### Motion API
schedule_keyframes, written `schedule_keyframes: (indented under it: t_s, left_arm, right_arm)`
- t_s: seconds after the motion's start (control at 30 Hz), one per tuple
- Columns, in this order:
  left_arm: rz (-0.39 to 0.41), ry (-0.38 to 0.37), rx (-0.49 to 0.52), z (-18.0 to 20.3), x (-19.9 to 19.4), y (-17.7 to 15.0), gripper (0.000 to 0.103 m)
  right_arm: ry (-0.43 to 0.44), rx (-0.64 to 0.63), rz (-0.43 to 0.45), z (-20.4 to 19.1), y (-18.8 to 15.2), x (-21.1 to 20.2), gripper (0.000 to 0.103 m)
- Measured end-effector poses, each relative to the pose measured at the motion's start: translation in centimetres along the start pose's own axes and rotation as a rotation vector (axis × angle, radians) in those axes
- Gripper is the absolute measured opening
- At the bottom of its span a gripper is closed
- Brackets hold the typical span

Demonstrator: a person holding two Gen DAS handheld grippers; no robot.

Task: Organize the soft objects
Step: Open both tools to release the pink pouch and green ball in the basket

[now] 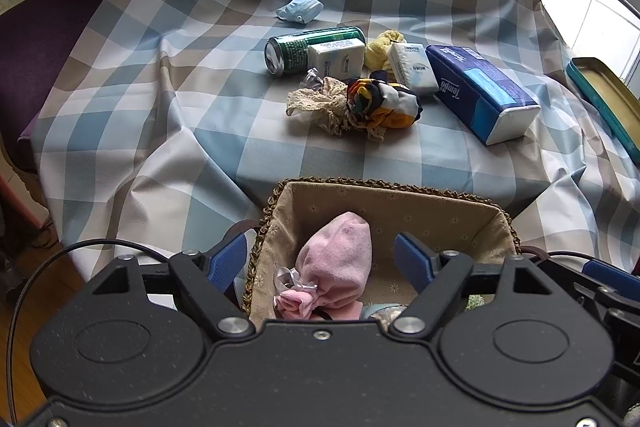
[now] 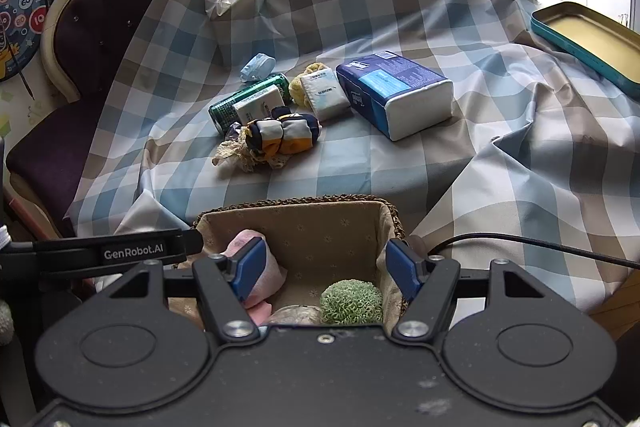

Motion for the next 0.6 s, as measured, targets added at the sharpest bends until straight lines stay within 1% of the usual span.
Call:
schedule_keyframes:
  t_s: [0.6]
  left_arm:
    - [-0.026, -0.007, -0.005, -0.04, 0.65, -0.23, 0.077]
  right_arm:
    - [-0.007, 0.007, -0.022, 0.09, 0.11, 0.70, 0.067]
Point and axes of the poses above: each gripper's, at about its wrist camera, not at the fingertips, and x roughly the way its jaws point, z to its right, y to its top, the point moved 9 cm from there along x, roughly the way its jaws point, and after that the axes turned 1 degree about x, right-handed, at the moved point
